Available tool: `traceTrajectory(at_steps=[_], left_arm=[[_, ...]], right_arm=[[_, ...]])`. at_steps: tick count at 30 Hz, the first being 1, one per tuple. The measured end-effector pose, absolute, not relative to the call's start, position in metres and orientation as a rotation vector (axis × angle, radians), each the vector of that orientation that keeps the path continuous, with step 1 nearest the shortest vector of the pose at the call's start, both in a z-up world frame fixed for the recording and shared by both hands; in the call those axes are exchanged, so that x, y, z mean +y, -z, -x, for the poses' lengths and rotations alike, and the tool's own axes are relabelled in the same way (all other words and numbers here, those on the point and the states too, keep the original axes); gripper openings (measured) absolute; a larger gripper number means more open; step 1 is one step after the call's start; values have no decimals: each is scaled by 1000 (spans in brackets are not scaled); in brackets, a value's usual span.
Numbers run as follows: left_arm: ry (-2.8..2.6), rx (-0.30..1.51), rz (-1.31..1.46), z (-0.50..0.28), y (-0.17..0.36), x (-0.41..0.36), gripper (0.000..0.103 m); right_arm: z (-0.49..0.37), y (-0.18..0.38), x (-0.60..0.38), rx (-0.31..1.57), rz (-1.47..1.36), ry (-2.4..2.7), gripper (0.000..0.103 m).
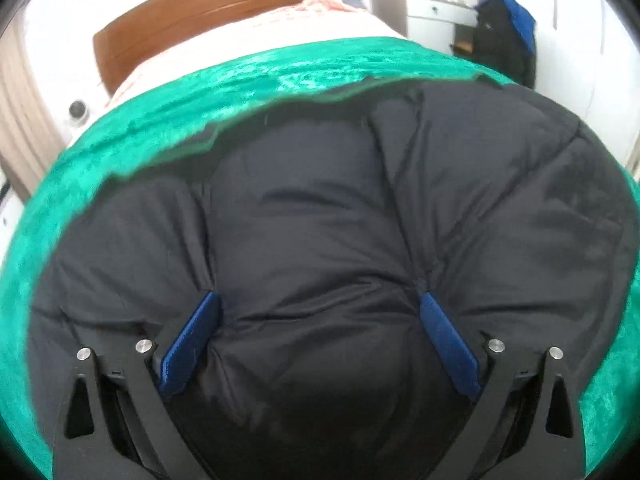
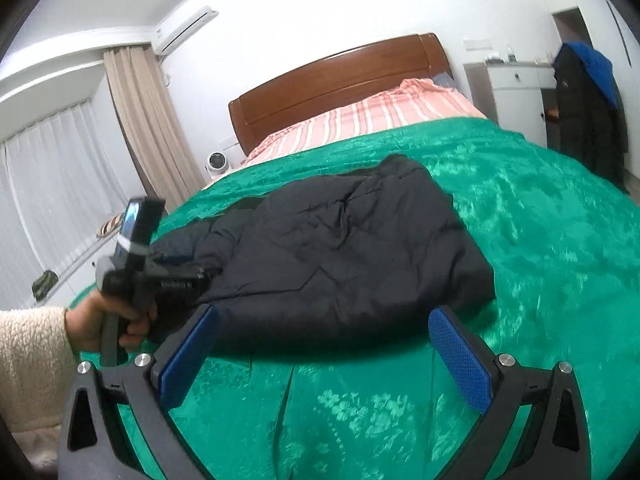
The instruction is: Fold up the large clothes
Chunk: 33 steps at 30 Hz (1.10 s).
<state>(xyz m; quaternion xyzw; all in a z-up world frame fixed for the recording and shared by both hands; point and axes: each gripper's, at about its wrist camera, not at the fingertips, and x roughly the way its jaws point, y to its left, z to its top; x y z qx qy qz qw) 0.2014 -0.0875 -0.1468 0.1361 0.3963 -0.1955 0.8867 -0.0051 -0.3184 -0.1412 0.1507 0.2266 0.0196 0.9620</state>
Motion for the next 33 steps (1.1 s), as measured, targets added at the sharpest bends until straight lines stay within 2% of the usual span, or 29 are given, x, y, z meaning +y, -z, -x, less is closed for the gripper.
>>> traceTrajectory(at_steps=[4,8,16,21,29,33], left_arm=[[379,812,-274,-201,153,-91,102],[378,833,-245,-173,133,-82,95],[371,788,-277,-152,163,-85,98],[387,823,-239,-131,145,-77,92],[370,774,-273,-116,159,-83,94],[400,828,-274,-98,149,-83,93]], right_arm=[[-4,147,-322,478,-330,-36,103],[7,153,-325,479,-313,-31,103],[-3,159,-326,497,-353,-48,103],[6,156,-328,474,-335,-36,103],[-6,166,-336,509,-378,-42,103],[-3,163,-335,499,-347,-38,103]])
